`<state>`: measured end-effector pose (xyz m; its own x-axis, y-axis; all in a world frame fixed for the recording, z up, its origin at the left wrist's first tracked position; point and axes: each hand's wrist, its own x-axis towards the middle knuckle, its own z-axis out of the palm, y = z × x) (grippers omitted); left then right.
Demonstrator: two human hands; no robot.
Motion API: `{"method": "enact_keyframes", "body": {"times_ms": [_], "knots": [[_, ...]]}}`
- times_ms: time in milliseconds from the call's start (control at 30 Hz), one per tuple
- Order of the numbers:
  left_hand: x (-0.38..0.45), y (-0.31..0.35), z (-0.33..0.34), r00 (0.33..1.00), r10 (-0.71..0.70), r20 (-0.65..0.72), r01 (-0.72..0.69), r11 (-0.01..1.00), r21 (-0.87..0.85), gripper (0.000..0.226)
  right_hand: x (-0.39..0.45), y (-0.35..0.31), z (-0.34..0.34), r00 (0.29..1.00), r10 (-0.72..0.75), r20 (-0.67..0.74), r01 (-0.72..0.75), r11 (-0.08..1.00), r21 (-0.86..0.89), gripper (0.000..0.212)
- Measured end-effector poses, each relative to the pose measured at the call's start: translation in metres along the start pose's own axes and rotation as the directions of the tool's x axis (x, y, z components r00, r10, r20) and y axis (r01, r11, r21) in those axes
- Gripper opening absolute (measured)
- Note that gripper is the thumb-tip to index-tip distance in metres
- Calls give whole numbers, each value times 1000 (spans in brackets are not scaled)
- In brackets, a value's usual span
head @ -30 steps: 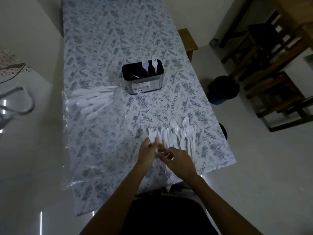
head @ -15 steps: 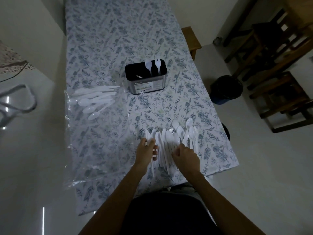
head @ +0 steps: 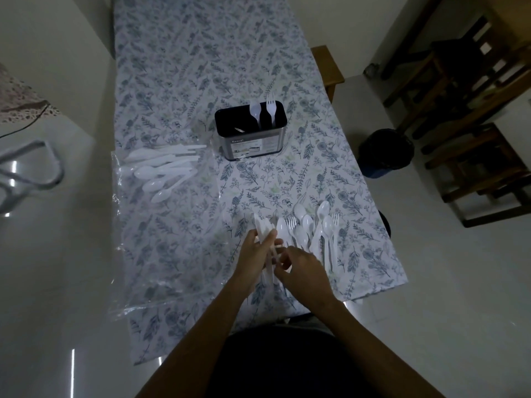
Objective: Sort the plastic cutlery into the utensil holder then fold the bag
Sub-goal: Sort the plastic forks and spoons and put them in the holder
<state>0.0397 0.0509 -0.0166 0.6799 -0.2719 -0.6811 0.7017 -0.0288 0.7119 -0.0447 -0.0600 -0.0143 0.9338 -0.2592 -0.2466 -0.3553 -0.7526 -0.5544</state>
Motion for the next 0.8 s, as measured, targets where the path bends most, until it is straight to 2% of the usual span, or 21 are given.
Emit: {"method": "enact_keyframes", "body": {"times_ms": [133, 233, 333, 400, 500, 667, 800], "knots": [[6, -10, -8, 997, 28, -72, -24, 998, 58, 19, 0, -2, 0, 998, -50, -27, 52, 997, 62, 27], [9, -15, -19, 986, 25, -165, -18, 999, 42, 21, 0, 9, -1, 999, 35, -33, -33, 997, 68, 25], [8, -15, -31, 965, 16, -261, -14, 1000, 9, 24, -2, 18, 4, 991, 126, 36, -124, 991, -54, 23], [7, -13, -34, 965, 23, -260, -17, 1000, 25, 25, -3, 16, 9, 984, 147, 100, -136, 984, -114, 25], [5, -11, -36, 970, 33, -243, -21, 998, 51, 26, 0, 14, 16, 978, 172, 120, -160, 982, -101, 21], [4, -14, -37, 973, 28, -230, -18, 999, 45, 24, 1, 17, 7, 974, 215, 76, -214, 977, -25, 16], [3, -11, -32, 985, 45, -169, -37, 998, 49, 28, -2, 17, 0, 989, 143, 18, -144, 988, 52, 10]]}}
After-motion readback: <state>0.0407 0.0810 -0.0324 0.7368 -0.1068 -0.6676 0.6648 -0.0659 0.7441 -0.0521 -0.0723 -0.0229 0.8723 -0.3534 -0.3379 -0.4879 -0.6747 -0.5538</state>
